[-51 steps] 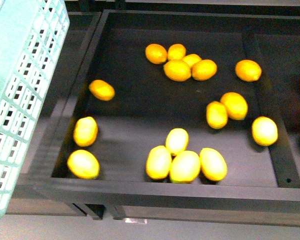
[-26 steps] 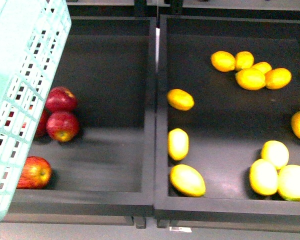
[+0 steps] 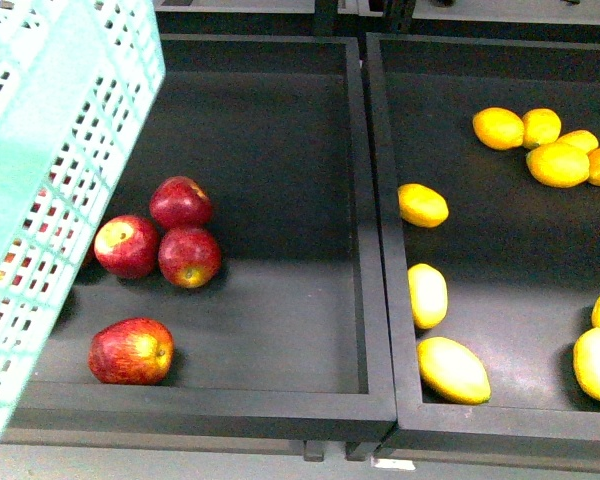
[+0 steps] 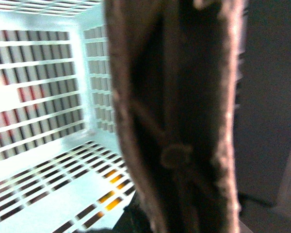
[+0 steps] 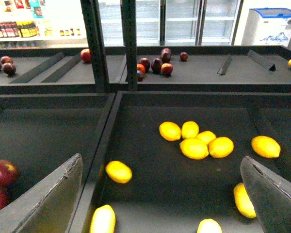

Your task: Pick lemon and mango into basket

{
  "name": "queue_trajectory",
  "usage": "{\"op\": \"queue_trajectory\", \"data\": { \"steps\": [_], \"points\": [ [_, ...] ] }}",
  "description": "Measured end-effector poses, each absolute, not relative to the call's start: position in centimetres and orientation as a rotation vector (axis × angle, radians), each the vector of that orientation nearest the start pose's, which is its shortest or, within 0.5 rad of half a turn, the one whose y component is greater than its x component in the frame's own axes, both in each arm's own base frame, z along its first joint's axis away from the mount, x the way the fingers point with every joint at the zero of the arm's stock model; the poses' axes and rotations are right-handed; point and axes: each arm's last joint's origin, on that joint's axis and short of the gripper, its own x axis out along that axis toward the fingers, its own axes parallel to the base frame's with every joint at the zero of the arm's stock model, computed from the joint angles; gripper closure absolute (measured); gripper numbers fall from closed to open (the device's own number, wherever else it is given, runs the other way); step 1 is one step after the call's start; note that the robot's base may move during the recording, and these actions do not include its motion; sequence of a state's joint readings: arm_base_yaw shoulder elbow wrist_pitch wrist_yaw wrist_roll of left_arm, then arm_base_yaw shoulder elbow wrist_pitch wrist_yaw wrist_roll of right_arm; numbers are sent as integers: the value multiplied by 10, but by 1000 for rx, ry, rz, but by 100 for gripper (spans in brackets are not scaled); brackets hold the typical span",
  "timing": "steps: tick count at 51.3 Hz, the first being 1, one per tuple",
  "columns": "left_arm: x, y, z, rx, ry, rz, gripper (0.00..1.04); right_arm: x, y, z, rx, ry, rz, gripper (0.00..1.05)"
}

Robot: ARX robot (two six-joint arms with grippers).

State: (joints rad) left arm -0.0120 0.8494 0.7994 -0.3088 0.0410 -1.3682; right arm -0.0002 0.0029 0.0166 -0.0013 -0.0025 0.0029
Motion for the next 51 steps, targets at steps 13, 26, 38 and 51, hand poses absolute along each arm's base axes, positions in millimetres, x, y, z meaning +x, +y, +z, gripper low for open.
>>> {"op": "queue_trajectory", "data": {
  "steps": [13,26,38,51],
  "points": [
    [243,-49,297,-1002,575,134,101,97,0,169,3,-12,0,9],
    [301,-141,291,-960,729,-166,101,97,0,169,3,-12,0,9],
    [304,-201,281,-926,855,-299,101,97,0,169,3,-12,0,9],
    [288,-231,290,-920,867,-462,101,97,0,169,3,-12,0,9]
  ]
}}
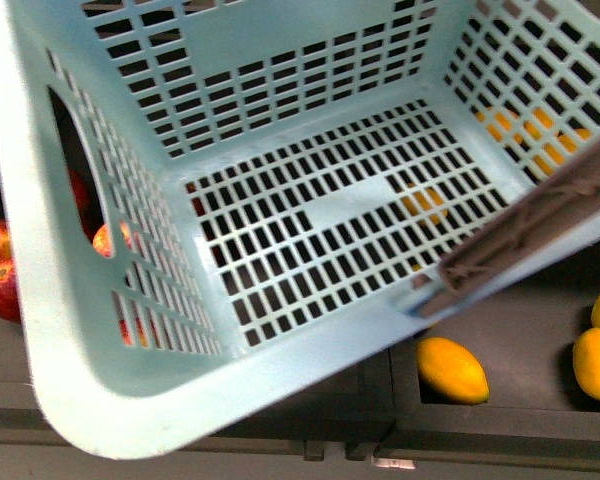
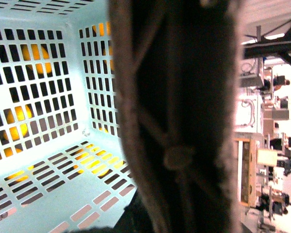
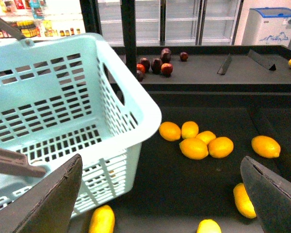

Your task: Pick lemon and mango into basket

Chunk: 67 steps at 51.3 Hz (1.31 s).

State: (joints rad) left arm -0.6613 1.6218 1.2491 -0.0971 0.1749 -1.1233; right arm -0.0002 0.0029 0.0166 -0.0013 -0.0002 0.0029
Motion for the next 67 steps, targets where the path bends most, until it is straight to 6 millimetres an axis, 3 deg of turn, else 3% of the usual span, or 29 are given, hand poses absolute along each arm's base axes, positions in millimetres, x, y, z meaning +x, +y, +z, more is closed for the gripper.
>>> {"op": "queue_trajectory", "data": {
  "steps": [7,30,34,36,39,57,67],
  "points": [
    [282,-238,290,-918,893,-497,101,97,0,169,3,-12,0,9],
    [285,-235,290,-918,870,-467,101,97,0,169,3,-12,0,9],
    [285,-235,290,-919,877,-475,101,98,-2,167,98,229,88,9],
    [285,-235,290,-919,877,-475,101,101,-7,166,169,377,101,9],
    [284,-236,290,-917,880,-481,101,105,-16,162,227,434,74,9],
    [284,-236,290,-917,875,-474,101,144,-94,168,218,391,-200,9],
    [284,-236,290,-917,877,-477,101,188,-142,152,84,421,-255,9]
  ]
}}
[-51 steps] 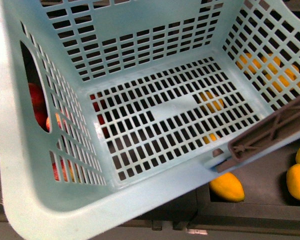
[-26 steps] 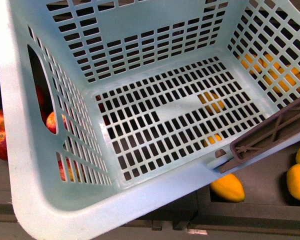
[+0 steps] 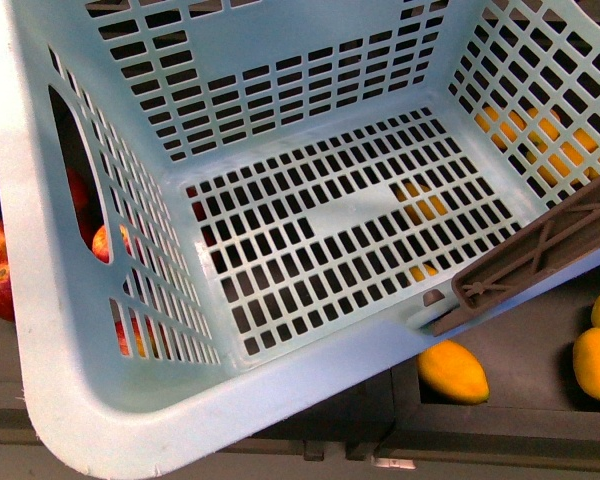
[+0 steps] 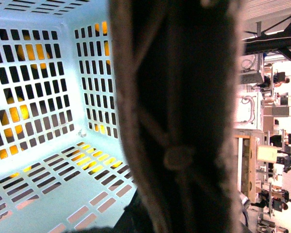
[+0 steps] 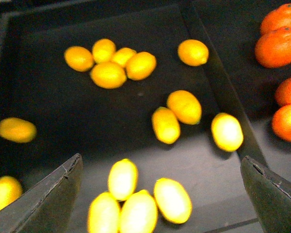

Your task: Pick lemon and mango into basket

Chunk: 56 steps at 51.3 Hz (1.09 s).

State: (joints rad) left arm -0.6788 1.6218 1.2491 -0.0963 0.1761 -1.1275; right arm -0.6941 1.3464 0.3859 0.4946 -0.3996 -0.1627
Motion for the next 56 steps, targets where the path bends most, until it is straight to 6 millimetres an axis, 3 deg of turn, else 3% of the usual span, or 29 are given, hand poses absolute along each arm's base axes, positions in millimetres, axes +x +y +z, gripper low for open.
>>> {"op": "queue_trajectory", "data": {
  "steps": [8,12,17,22,32,43,56],
  "points": [
    [284,-236,290,-917,877,-477,101,228,-175,114,-25,544,-259,9],
    [284,-236,290,-917,877,-476,101,253,-191,76,-55,666,-229,9],
    [284,-236,290,-917,876,-476,101,278,-200,40,-44,773,-205,9],
    [284,-236,290,-917,877,-477,101,295,-203,22,-37,815,-184,9],
    [284,-236,290,-917,877,-477,101,336,-203,-4,-43,860,-129,9],
    [284,-236,290,-916,876,-476,101,367,-206,-23,-35,876,-120,9],
    [284,-236,290,-917,877,-477,101,395,-211,-32,-24,867,-125,9]
  ]
}}
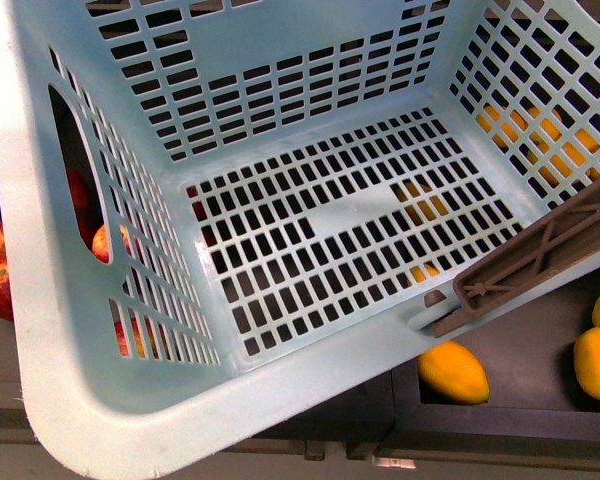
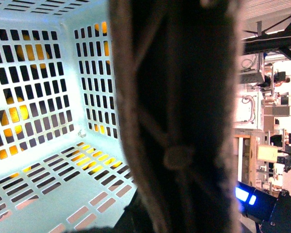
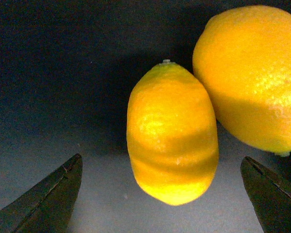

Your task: Pick lemon and mango into basket

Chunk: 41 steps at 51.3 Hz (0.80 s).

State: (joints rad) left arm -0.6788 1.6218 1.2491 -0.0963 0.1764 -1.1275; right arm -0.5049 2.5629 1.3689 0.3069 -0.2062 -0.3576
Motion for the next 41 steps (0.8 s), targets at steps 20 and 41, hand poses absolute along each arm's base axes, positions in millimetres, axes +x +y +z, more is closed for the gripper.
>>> {"op": "queue_trajectory", "data": {
  "steps": [20,41],
  "points": [
    [284,-236,290,-917,877,-477,101,417,-214,-44,-15,876,-155,9],
    [284,-236,290,-916,877,-477,101,428,-211,-59,24,887,-178,21]
  ]
}}
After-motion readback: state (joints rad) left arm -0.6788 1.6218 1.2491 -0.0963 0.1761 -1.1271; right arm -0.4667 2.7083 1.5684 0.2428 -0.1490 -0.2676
